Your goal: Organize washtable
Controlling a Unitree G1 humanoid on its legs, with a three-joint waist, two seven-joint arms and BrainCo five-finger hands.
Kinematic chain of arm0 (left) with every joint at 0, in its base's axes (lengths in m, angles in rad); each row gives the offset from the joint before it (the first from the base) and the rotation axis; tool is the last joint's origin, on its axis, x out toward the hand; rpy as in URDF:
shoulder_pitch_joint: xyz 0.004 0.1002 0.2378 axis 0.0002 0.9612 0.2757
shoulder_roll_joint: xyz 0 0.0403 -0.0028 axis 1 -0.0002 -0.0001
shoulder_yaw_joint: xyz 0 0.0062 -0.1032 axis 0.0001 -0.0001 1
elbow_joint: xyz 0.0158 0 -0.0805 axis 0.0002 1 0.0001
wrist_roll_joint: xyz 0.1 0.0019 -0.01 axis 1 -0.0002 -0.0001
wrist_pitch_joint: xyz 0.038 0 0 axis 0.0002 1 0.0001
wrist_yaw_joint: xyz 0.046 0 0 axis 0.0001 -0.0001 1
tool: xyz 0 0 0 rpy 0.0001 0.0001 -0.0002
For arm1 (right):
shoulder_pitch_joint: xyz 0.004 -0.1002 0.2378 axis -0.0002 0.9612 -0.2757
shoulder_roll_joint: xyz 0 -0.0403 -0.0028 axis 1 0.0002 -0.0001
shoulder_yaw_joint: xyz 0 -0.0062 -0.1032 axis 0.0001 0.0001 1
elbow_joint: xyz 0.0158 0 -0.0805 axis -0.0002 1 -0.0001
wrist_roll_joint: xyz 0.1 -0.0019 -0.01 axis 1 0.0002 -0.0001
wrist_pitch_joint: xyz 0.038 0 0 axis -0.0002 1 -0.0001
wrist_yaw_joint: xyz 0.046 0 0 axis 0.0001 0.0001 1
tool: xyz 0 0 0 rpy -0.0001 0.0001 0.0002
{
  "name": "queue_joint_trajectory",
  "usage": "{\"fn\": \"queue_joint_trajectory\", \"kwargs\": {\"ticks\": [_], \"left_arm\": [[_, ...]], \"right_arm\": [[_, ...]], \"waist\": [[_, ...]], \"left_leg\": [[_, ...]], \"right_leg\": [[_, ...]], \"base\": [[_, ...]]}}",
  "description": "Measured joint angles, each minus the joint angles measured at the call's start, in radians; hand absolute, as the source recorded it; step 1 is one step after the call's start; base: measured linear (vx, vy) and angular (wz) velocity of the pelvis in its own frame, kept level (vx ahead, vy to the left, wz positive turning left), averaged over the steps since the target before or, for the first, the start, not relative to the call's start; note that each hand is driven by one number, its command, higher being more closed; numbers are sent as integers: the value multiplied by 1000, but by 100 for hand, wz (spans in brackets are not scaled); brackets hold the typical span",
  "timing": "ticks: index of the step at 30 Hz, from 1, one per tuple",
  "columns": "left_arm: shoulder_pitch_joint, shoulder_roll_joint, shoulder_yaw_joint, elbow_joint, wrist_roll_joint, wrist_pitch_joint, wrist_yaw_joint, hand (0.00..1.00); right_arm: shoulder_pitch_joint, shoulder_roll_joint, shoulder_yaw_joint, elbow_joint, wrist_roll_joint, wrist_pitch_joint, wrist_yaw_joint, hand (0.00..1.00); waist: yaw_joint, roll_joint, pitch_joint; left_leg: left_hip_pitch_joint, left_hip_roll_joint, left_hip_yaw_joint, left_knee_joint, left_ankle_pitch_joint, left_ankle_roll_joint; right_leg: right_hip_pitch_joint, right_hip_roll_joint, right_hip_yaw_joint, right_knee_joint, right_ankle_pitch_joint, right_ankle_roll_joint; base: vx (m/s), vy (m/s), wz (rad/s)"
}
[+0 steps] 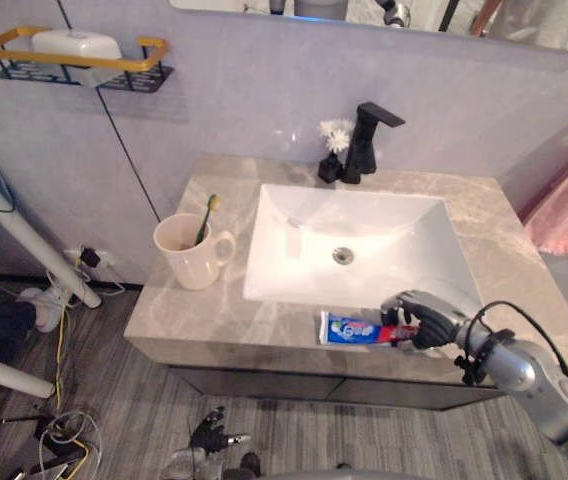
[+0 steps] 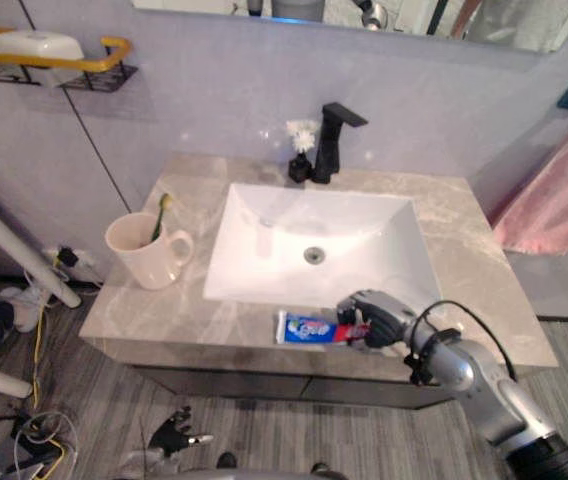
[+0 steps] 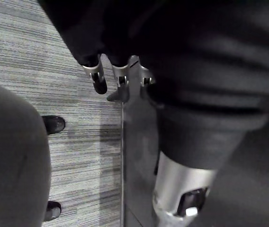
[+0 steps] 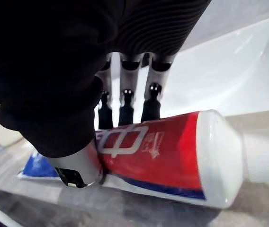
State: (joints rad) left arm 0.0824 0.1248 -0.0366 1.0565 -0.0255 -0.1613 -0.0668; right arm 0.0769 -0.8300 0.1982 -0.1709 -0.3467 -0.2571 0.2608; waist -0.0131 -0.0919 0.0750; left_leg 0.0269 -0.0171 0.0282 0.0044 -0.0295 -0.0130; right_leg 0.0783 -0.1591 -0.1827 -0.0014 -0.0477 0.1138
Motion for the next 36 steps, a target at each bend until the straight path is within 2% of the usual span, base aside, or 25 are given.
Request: {"fn": "queue_joint_trajectory", "kwargs": {"ticks": [12, 16, 21, 24, 26, 27, 30, 31, 33, 36], "left_arm": [[-1, -1, 1, 6, -1, -1, 2, 0], [0, 1, 18, 14, -2, -1, 5, 0], [21, 1, 174, 15, -24, 1, 13, 0], [79, 26, 340, -27, -59, 8, 51, 0], [141, 44, 498, -211, -99, 10, 96, 0], [154, 50, 530, -269, -108, 8, 111, 0], [184, 66, 678, -623, -141, -7, 180, 0], [186, 65, 695, -690, -141, -11, 190, 0], [189, 57, 738, -930, -136, -30, 229, 0], [176, 33, 727, -1176, -130, -55, 269, 0]], "right_arm": [[29, 44, -19, 0, 4, -1, -1, 100], [39, 81, -54, 0, 23, -1, -31, 100], [40, 163, -119, -33, 39, -1, -77, 100], [44, 212, -135, -99, 70, -6, -95, 100], [68, 249, -153, -167, 97, -10, -114, 100], [73, 252, -155, -183, 103, -14, -119, 100], [80, 287, -181, -242, 114, -31, -127, 100], [77, 294, -184, -247, 121, -32, -127, 100], [70, 327, -193, -247, 142, -33, -128, 100], [36, 354, -192, -247, 143, -25, -127, 100]], "waist": [[0, 4, -6], [-1, 8, -8], [-1, 15, -11], [-2, 23, -10], [5, 27, -12], [9, 29, -15], [57, 42, -31], [62, 45, -35], [78, 60, -50], [86, 70, -59]], "left_leg": [[-2, -1, -4, 0, 1, 0], [-3, -1, -5, 0, 1, 1], [-11, -1, -9, 4, 1, 1], [-16, -1, -17, 4, 1, 1], [-21, -6, -49, 3, 1, 0], [-23, -7, -56, 2, 1, 0], [-32, -10, -82, 4, 2, -1], [-33, -12, -88, 4, 2, -2], [-30, -20, -109, 10, 2, -2], [-27, -22, -120, 13, 2, -2]], "right_leg": [[0, 0, -4, -1, 0, 0], [0, 0, -5, -2, 0, 0], [-3, 0, -9, -3, 0, 0], [-4, 0, -13, -3, -3, -1], [6, -3, -45, 3, -17, -2], [6, -4, -53, 5, -21, -2], [7, -5, -77, 12, -31, -5], [9, -7, -85, 12, -32, -6], [28, -12, -107, 12, -34, -7], [39, -17, -118, 11, -34, -7]], "base": [[0, 0, 0], [0, 0, 0], [0, 0, 1], [1, -1, 10], [11, -17, 38], [21, -25, 37], [33, -15, 24], [37, -9, 34], [46, 5, 30], [31, 10, 15]]}}
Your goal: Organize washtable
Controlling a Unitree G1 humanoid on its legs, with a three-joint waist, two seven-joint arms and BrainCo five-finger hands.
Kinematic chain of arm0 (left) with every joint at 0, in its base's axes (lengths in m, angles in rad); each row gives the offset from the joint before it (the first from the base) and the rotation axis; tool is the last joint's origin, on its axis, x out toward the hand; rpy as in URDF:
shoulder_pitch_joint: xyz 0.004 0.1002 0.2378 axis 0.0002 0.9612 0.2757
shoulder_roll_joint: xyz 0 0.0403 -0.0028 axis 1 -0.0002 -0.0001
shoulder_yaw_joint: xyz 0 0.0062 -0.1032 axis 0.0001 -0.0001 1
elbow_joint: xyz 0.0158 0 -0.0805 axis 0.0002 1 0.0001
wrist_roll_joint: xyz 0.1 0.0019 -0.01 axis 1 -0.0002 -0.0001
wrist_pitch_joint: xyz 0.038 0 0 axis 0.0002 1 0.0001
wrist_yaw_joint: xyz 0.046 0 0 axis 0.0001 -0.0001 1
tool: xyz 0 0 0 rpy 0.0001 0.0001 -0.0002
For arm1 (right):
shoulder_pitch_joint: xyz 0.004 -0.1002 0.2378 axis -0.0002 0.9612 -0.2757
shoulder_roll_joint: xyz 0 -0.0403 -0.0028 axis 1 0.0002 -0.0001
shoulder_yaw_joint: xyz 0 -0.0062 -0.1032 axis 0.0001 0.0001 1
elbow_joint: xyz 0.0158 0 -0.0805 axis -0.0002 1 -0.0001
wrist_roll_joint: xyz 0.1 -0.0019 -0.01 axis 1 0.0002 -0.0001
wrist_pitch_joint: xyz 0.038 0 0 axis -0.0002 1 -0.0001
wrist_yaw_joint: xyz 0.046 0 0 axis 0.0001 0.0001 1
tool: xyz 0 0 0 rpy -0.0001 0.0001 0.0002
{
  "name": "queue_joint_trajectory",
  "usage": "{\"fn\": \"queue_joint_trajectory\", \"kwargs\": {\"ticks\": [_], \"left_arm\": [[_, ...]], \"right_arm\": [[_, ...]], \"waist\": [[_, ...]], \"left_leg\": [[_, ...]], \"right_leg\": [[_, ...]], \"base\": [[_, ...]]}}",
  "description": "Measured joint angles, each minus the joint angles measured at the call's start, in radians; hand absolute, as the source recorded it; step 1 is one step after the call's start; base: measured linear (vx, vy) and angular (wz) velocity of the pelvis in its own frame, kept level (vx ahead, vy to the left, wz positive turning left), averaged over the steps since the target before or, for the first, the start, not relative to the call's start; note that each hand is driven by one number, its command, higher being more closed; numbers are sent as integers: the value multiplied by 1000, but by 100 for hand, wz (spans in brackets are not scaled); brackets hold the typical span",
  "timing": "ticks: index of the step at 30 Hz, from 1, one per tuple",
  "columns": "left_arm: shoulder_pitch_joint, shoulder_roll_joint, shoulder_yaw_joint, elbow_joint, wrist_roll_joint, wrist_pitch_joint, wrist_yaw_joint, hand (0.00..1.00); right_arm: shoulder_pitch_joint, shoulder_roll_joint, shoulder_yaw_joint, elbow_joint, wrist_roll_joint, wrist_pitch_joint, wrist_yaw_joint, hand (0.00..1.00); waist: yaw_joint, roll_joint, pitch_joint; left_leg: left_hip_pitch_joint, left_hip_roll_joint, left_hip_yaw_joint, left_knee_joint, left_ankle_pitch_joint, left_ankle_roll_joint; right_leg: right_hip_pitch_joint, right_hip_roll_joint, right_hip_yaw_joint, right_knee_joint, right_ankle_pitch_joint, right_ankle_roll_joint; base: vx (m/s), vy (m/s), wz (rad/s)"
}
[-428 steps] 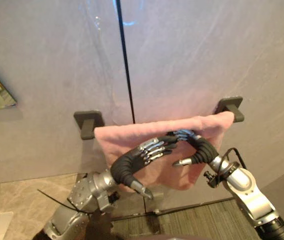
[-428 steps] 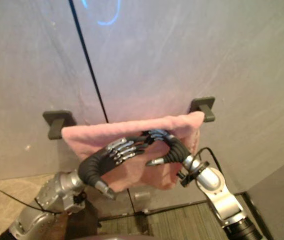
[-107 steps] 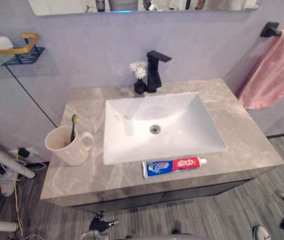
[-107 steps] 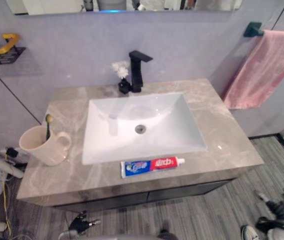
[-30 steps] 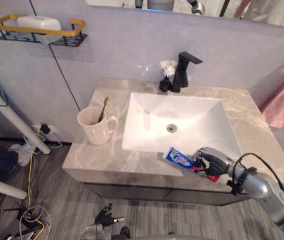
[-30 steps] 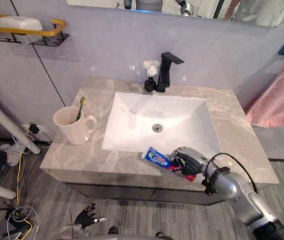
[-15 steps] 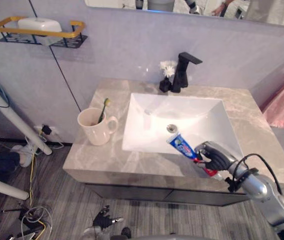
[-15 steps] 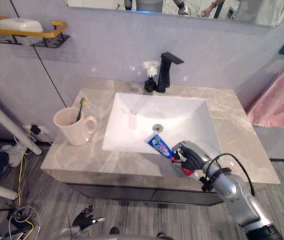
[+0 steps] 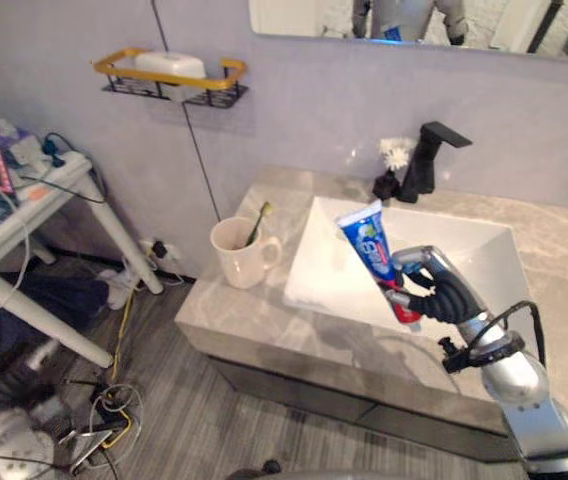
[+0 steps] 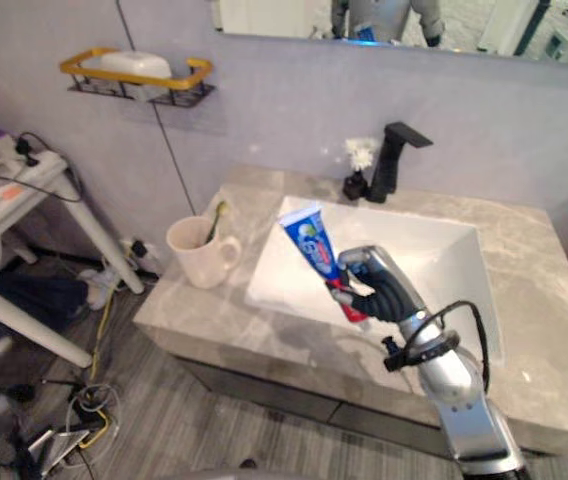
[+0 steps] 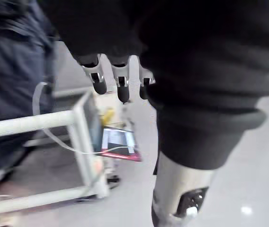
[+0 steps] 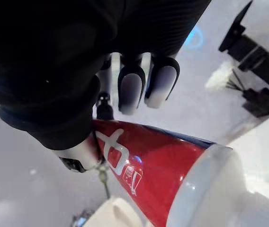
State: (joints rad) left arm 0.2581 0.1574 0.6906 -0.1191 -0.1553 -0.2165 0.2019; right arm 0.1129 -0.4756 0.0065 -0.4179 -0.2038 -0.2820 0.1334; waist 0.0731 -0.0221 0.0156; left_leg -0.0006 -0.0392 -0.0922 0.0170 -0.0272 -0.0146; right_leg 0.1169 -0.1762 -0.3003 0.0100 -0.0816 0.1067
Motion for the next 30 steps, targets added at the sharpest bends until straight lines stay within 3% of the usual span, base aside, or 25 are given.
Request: {"fn": "queue_joint_trajectory", "kwargs": {"ticks": [3, 8, 15, 18, 25, 26, 30], "left_arm": [[-2, 0, -88, -157, -16, -29, -4, 0], [-47, 0, -470, -422, -103, -59, -87, 0], [-172, 6, -873, -458, -278, -61, -209, 0], [-232, 15, -973, -453, -341, -42, -238, 0], [-280, 41, -1045, -416, -385, -19, -248, 0], [-280, 43, -1048, -416, -385, -19, -247, 100], [-281, 52, -1070, -414, -404, -6, -245, 100]], "right_arm": [[-33, 17, 10, 0, 27, 9, 0, 100], [-87, 48, 119, 1, 46, 22, 1, 100], [-193, 66, 240, 12, 46, 30, 0, 100], [-230, 66, 281, 18, 46, 30, 1, 100], [-248, 64, 330, 55, 46, 40, 1, 100], [-251, 64, 335, 60, 46, 44, 1, 100], [-263, 63, 352, 91, 44, 53, 2, 100]], "waist": [[2, -2, -1], [-3, 0, -2], [-4, 7, -3], [-4, 7, -3], [-5, 6, -4], [-4, 6, -4], [-6, 2, -4]], "left_leg": [[5, -5, -4, 2, 0, 0], [14, -11, -13, 5, 5, 5], [29, -1, -7, -7, 18, 1], [37, 3, 4, -16, 22, 0], [46, 5, 26, -26, 23, 0], [45, 6, 32, -29, 23, 1], [49, 5, 36, -36, 24, 3]], "right_leg": [[7, 0, 0, 1, 0, 0], [20, -4, 0, 11, -15, 4], [18, 2, 9, 25, -17, 3], [16, 3, 21, 27, -17, 3], [5, 4, 48, 30, -16, 3], [0, 4, 54, 31, -15, 3], [0, 2, 57, 30, -15, 4]], "base": [[-17, 5, 5], [-38, -4, 4], [-47, -11, -3], [-33, -3, -12], [-11, 5, -10], [7, 6, -11], [5, 4, -3]]}}
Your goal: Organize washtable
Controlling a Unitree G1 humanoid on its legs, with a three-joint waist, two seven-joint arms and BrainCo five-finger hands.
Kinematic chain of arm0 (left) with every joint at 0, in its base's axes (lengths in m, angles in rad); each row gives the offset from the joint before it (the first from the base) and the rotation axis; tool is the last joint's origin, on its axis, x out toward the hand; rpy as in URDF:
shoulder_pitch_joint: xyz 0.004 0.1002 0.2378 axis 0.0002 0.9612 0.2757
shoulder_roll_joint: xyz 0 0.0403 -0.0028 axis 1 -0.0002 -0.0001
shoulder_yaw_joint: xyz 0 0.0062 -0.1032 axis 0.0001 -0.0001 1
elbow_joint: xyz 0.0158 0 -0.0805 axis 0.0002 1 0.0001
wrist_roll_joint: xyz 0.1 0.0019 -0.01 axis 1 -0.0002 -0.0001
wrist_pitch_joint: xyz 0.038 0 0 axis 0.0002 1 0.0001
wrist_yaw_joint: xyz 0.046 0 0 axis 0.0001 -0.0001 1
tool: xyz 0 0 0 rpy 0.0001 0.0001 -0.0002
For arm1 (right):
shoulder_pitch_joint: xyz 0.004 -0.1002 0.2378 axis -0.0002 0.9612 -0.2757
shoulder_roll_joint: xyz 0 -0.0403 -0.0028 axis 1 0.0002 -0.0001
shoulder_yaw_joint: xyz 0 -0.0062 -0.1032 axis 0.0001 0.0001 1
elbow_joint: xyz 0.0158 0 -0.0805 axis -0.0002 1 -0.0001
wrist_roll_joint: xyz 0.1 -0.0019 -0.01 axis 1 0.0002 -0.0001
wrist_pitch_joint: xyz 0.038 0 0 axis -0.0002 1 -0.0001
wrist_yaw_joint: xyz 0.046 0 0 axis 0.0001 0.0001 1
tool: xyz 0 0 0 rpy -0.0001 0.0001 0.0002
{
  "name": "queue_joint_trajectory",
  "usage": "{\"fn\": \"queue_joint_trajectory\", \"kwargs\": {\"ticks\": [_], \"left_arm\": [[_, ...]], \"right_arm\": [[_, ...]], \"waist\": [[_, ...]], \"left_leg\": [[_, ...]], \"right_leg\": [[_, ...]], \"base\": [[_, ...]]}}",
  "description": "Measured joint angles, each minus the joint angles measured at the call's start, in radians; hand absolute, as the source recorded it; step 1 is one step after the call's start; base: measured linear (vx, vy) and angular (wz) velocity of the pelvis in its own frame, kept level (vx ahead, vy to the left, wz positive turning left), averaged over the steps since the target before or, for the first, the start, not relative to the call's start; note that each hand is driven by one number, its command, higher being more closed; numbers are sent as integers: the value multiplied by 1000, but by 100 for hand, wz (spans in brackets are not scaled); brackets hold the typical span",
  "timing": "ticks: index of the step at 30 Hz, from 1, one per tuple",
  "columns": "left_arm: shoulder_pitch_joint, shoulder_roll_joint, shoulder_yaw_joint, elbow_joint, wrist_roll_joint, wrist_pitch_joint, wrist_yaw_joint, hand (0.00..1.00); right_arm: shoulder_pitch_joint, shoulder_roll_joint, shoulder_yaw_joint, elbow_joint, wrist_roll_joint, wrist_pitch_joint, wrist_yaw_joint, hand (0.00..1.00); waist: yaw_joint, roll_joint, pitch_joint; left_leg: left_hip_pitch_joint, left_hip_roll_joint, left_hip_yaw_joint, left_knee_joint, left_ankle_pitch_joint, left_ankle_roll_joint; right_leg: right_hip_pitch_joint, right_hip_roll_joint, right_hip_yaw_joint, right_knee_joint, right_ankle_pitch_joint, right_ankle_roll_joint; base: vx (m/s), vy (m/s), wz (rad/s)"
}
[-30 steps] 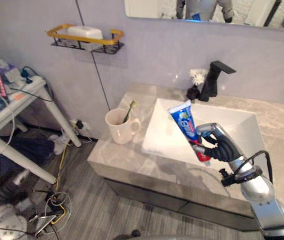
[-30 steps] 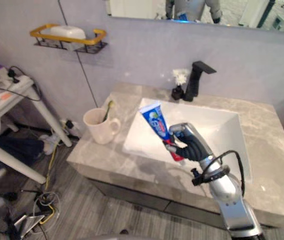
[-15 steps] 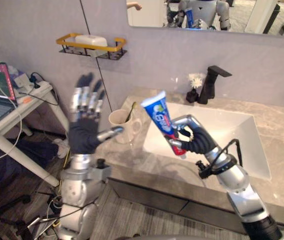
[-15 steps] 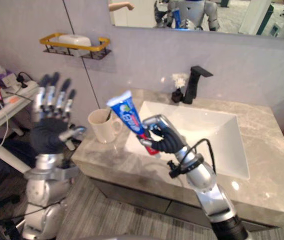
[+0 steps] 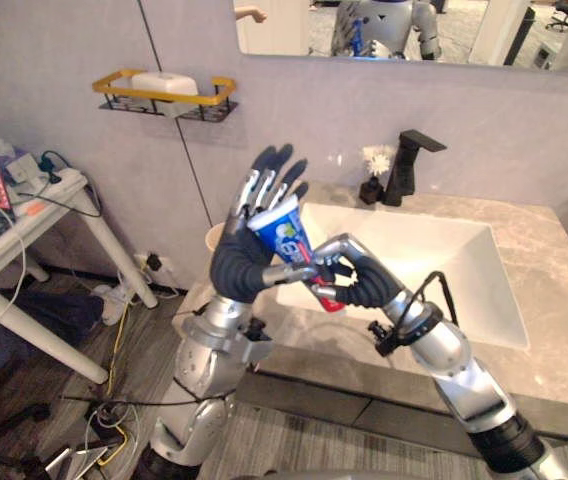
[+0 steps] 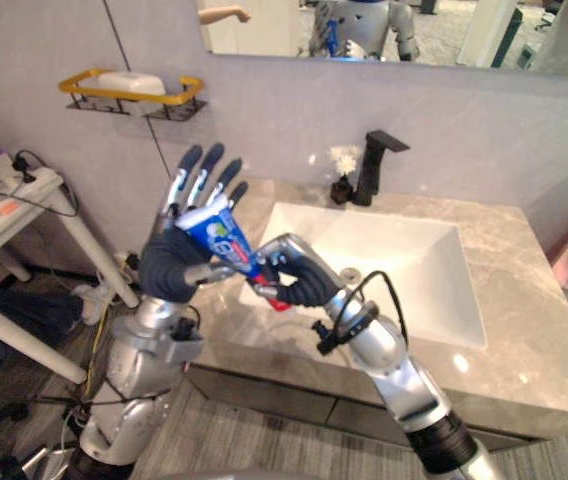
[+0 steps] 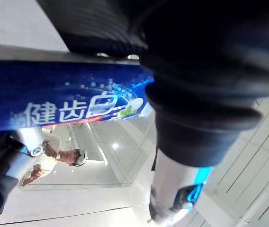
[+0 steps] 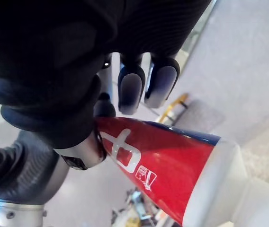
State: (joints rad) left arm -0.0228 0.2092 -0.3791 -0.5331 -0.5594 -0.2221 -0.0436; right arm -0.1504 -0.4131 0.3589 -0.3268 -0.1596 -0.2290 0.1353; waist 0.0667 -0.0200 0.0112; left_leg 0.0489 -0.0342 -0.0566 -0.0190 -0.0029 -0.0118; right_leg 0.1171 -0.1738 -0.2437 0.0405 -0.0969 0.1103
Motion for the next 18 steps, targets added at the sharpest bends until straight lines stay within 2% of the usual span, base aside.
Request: {"fn": "queue_joint_trajectory", "kwargs": {"ticks": [9, 18], "left_arm": [[-40, 14, -62, 38, -39, 10, 1, 100], [-45, 12, -60, 38, -62, 0, 1, 100]], "right_arm": [[-9, -9, 20, 47, -10, 21, -1, 100], [-19, -6, 21, 46, -10, 21, -1, 100]], "waist": [[-1, -12, -1], [0, -22, -7]], "left_leg": [[0, -1, 0, -7, 8, 2], [6, 0, 1, -39, 33, 4]], "right_leg": [[-1, -1, 1, 7, 0, 0], [-18, -1, 4, 10, 4, 1]], "base": [[0, 0, 0], [-26, -1, 0]]}}
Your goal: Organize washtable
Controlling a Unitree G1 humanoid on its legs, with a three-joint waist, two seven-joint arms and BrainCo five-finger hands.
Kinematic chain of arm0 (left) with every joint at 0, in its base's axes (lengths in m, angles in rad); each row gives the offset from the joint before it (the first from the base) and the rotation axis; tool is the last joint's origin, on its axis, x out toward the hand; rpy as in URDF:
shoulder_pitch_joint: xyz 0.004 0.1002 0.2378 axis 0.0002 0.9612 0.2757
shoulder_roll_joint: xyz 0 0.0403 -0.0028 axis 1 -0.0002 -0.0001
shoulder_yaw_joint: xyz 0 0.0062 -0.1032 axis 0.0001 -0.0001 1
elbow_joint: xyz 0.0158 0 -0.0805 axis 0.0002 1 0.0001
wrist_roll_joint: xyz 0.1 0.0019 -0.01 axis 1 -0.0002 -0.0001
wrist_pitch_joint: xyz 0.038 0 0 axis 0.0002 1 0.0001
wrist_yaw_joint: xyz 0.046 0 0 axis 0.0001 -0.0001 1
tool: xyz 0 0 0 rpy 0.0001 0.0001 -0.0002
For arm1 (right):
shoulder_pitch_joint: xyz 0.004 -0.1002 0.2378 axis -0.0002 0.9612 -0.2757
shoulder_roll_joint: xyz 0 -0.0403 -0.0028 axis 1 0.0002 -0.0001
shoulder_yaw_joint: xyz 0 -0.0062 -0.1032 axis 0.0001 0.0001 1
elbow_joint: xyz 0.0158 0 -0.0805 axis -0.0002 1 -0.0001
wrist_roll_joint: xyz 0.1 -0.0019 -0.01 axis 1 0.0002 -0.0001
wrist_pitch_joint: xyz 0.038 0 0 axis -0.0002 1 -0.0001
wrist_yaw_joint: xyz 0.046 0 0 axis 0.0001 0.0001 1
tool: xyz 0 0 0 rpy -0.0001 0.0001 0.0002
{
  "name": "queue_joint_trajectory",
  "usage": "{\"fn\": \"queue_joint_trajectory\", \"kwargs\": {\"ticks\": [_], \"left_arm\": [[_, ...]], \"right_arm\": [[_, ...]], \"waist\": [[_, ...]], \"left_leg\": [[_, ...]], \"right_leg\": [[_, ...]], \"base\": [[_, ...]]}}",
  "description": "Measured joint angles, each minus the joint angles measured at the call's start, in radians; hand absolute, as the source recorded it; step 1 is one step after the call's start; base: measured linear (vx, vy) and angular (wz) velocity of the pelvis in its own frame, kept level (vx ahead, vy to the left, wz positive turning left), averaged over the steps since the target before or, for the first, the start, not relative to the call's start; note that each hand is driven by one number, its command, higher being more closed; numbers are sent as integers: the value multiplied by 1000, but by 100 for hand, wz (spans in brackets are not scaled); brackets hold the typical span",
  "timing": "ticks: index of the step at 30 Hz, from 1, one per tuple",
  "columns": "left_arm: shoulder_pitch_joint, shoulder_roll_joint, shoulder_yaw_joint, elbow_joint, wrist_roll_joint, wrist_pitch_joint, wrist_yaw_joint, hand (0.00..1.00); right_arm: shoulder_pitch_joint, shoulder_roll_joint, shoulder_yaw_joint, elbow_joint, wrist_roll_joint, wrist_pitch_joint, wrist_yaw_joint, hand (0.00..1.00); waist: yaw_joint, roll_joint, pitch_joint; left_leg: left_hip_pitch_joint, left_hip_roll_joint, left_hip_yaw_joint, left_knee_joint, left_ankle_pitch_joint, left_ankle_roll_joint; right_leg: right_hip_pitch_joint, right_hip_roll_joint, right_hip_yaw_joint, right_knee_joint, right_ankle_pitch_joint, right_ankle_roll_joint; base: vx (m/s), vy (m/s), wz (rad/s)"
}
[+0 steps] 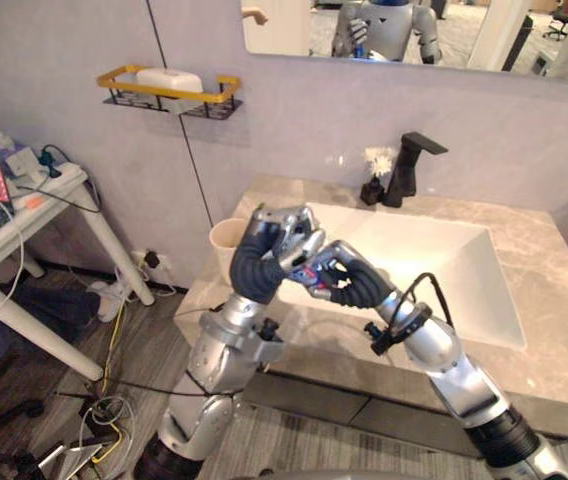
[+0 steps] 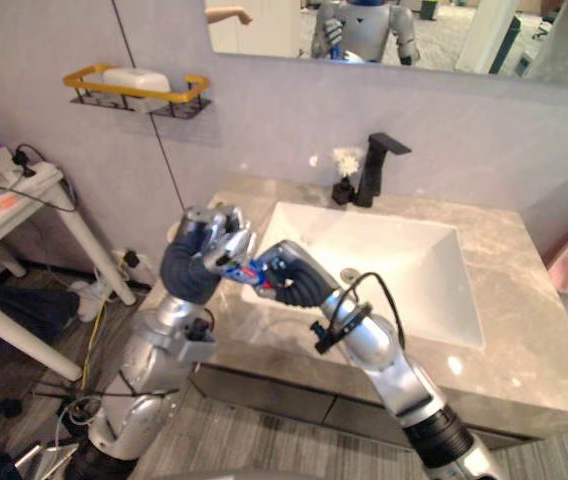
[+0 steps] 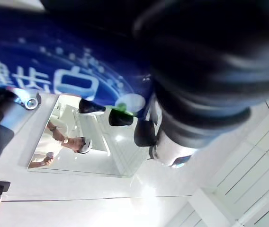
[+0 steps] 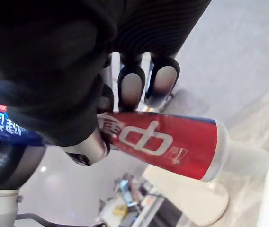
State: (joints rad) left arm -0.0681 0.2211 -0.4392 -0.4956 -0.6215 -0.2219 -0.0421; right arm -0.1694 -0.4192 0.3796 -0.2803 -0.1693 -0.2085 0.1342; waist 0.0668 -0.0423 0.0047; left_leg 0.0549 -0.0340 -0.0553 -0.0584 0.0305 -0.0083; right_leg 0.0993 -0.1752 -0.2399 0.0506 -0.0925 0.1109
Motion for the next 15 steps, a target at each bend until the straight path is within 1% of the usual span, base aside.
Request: {"fn": "queue_joint_trajectory", "kwargs": {"ticks": [1, 2, 6, 10, 12, 15], "left_arm": [[0, 0, 1, 0, -4, -1, 0, 100], [0, -1, 4, 0, -6, -1, 0, 100], [1, -6, 15, 0, -15, -4, 2, 100], [-2, -23, 20, -1, -15, -24, 3, 100], [-16, -36, 23, -1, -15, -30, 6, 100], [-47, -49, 20, -1, -14, -27, 13, 100]], "right_arm": [[-1, 0, 0, 0, 0, 0, 0, 100], [-2, 2, -2, 0, 0, 0, -1, 0], [-2, 21, -28, -14, -3, 0, -2, 0], [-2, 34, -101, -59, -43, -3, -12, 0], [1, 49, -142, -66, -58, -13, -27, 0], [52, 72, -242, -140, -80, -29, -46, 0]], "waist": [[0, -1, 0], [0, -3, -2], [-2, -3, -2], [-9, -3, -2], [-27, -4, -2], [-54, -4, -1]], "left_leg": [[2, 0, 1, -1, 0, 0], [5, 0, 4, -5, 1, 2], [12, 0, 16, -13, 4, 3], [13, 2, 36, -17, 4, 3], [17, 2, 44, -21, 4, 3], [26, 2, 63, -32, 3, 4]], "right_leg": [[0, 0, 2, 0, 0, 0], [1, 0, 5, 0, 1, 1], [-2, -1, 18, 0, 3, 4], [-15, 0, 40, 0, 8, 4], [-18, 0, 49, 0, 10, 5], [-22, 0, 66, 0, 12, 8]], "base": [[-22, 9, -8], [-20, 8, -6], [-17, 5, -9], [-13, 5, -15], [-9, 6, -17], [-4, 10, -19]]}}
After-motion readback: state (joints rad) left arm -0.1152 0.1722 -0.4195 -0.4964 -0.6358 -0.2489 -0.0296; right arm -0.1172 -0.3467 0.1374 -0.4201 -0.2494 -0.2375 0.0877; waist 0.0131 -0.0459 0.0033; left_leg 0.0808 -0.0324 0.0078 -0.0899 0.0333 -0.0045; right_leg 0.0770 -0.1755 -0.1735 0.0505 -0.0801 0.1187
